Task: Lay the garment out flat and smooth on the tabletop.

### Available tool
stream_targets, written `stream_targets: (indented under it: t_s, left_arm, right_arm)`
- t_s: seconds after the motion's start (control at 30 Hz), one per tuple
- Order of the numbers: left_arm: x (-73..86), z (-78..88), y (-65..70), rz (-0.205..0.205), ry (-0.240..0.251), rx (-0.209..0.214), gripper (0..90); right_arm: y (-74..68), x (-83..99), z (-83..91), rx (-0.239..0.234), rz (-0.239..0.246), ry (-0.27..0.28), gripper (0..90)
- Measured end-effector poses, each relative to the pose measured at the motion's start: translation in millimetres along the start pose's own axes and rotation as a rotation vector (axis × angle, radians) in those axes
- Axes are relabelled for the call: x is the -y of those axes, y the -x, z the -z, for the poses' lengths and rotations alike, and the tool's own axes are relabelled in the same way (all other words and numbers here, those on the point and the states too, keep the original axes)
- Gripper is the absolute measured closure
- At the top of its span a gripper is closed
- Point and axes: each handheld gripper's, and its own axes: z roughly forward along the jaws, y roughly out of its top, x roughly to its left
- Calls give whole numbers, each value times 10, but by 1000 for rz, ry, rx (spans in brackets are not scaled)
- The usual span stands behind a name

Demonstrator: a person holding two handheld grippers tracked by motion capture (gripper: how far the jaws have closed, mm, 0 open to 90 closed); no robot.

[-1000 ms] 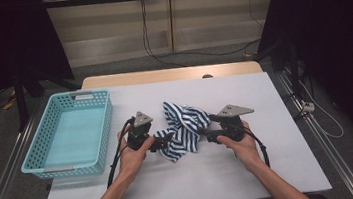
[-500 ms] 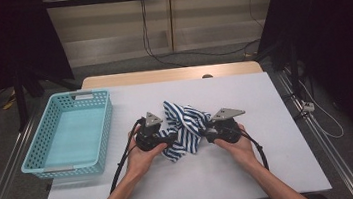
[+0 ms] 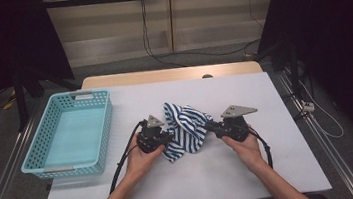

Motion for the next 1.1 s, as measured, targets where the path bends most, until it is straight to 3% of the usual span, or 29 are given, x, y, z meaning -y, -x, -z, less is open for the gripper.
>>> stream_targets:
  t_s: [0.1,0.17,0.27,0.4,0.43,0.5,0.57,0.67,0.77,0.83,0.97,1.07,1.1]
  left_arm:
    - [-18,81,-84,27,25,-16,864]
    - [-20,154,-179,15,13,-23,865]
    - [4,215,-258,28,14,-36,864]
    - [42,263,-372,56,19,-69,864]
    - [51,270,-390,74,18,-65,853]
    - [64,285,-403,66,15,-56,772]
    - [70,289,-353,68,17,-50,685]
    - [56,294,-233,-8,26,-64,625]
    - [57,285,-94,9,43,-25,511]
    - [38,303,-2,-36,52,-42,429]
    - [-10,403,112,-40,109,-19,342]
    - [-35,477,191,-32,146,1,277]
    - [-39,506,226,-32,165,-16,298]
  right_arm:
    - [-11,-11,69,-15,4,17,844]
    - [-49,-8,114,-47,-1,23,845]
    - [-190,18,147,-87,25,6,846]
    - [-408,49,165,-188,37,21,845]
    - [-444,41,166,-193,43,20,844]
    - [-466,31,144,-181,63,9,833]
    - [-430,46,113,-189,52,3,750]
    - [-367,38,133,-168,50,15,569]
    - [-283,-8,209,-121,41,49,445]
    - [-210,-14,241,-121,31,57,349]
    - [-51,17,234,-74,17,35,288]
    - [47,30,232,-55,-6,30,311]
    - [71,32,234,-65,-4,34,338]
